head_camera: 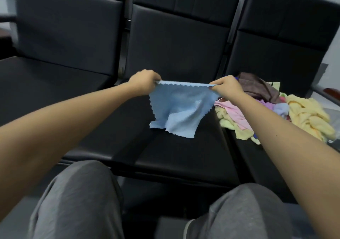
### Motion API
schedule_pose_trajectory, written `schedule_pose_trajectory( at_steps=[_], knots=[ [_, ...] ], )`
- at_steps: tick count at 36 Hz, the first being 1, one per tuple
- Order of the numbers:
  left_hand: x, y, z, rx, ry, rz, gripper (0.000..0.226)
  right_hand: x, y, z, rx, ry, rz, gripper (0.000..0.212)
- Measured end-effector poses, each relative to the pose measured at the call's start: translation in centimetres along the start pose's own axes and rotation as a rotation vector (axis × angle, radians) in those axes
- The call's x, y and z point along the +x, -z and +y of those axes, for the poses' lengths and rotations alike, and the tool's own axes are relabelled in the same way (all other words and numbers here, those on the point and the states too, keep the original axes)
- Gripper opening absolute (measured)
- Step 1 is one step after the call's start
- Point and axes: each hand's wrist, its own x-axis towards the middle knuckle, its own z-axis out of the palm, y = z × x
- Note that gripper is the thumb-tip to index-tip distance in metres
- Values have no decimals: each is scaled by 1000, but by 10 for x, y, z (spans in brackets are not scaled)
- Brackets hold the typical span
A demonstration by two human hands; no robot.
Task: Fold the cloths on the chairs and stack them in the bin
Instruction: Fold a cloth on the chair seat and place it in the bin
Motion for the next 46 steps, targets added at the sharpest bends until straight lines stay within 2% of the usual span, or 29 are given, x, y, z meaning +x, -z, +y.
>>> schedule_pose_trajectory(
  at_steps=[2, 6, 8, 10, 14, 17, 21, 22, 25, 27, 30, 33, 38, 41, 46],
  knots=[
    [6, 11, 0, -56, 22, 148, 41, 6, 1, -6, 117, -4, 55, 21],
    [8, 31, 6, -180, 29, 399, 48, 14, 5, -18, 299, 87, 211, 21],
    [3, 39, 10, -248, 4, 458, 48, 13, 6, -22, 337, 119, 238, 22],
    [-5, 43, 13, -305, -15, 443, 48, 7, 7, -23, 353, 158, 222, 22],
    [-25, 37, 6, -326, -34, 176, 37, -12, 5, -8, 347, 173, -13, 19],
    [-44, 21, -12, -290, -81, -143, 17, -27, 3, 8, 323, 124, -331, 15],
    [-72, -12, -30, -239, -74, -537, 26, -47, -12, 29, 215, 5, -801, 14],
    [-78, -19, -32, -218, -47, -647, 22, -51, -18, 34, 191, -32, -882, 13],
    [-89, -32, -33, -173, 23, -912, 14, -59, -34, 48, 183, -115, -1031, 14],
    [-90, -36, -33, -193, 46, -955, 16, -60, -44, 55, 232, -142, -1057, 8],
    [-88, -40, -32, -333, 133, -858, 24, -59, -59, 62, 293, -151, -963, 10],
    [-82, -44, -32, -473, 298, -621, 8, -55, -73, 66, 350, -163, -735, 12],
    [-74, -68, -28, -597, 463, -252, 7, -56, -97, 73, 380, -263, -308, 9],
    [-73, -86, -31, -491, 498, -111, 8, -56, -106, 77, 361, -292, -158, 8],
    [-69, -97, -27, -233, 477, -72, 13, -53, -112, 71, 174, -165, -120, 18]
  ],
)
